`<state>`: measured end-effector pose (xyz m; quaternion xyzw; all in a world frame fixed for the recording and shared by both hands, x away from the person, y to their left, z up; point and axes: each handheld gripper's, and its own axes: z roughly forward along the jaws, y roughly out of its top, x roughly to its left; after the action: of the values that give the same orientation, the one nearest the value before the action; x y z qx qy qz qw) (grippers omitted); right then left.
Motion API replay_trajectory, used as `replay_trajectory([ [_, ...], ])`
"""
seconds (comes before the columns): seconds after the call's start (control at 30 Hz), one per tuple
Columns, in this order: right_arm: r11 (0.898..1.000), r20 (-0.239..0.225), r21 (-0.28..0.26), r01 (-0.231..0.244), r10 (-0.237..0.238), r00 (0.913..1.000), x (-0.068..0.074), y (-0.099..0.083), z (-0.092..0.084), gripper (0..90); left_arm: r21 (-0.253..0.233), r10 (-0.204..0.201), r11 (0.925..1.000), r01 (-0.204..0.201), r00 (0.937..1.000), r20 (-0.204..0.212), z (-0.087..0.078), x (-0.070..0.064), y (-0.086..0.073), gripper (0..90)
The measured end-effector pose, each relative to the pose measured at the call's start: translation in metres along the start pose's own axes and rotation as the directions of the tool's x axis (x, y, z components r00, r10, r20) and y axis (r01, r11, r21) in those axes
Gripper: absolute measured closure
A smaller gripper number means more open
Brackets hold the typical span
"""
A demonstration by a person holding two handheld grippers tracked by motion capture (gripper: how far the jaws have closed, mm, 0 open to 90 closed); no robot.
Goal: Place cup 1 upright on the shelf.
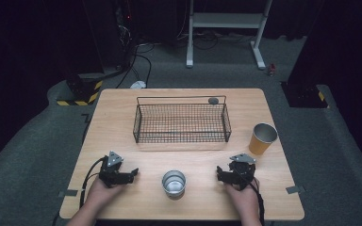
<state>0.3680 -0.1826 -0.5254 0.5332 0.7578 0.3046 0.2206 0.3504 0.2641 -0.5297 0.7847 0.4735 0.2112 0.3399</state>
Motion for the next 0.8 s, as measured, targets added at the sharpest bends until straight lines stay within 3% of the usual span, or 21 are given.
replay_trajectory([
  [0.8,1.0,0.0,0.0,0.0,0.0,1.0,0.0001,0.0,0.0,8.3,-0.003,-0.007,1.0,0.007,1.0,-0.001,-0.0003,-0.0002,-0.0004,12.9],
])
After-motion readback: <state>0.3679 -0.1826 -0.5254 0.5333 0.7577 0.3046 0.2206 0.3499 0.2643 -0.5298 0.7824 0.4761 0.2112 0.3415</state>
